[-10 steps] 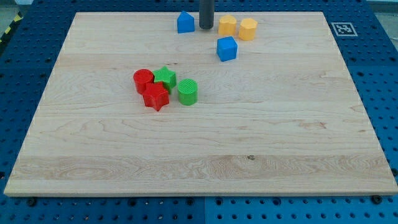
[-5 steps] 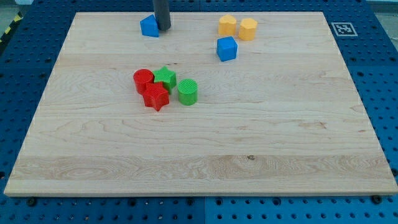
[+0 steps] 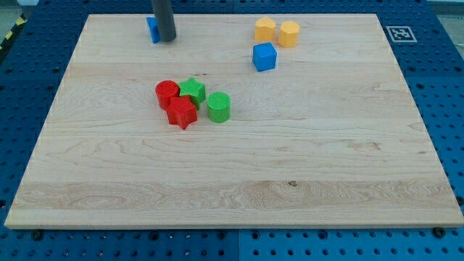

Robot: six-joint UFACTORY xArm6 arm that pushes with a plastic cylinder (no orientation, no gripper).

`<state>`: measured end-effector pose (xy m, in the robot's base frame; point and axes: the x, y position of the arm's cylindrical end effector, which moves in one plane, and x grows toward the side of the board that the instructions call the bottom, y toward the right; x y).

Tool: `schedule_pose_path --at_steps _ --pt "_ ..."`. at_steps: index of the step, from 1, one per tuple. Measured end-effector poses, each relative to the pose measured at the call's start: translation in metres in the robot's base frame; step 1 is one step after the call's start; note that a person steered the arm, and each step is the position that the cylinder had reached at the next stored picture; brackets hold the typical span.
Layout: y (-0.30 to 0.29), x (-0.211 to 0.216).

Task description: Slide the blue triangle to the top left

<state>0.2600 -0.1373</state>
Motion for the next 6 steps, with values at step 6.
schedule_pose_path --at_steps 6 --pt "-0.037 -0.025"
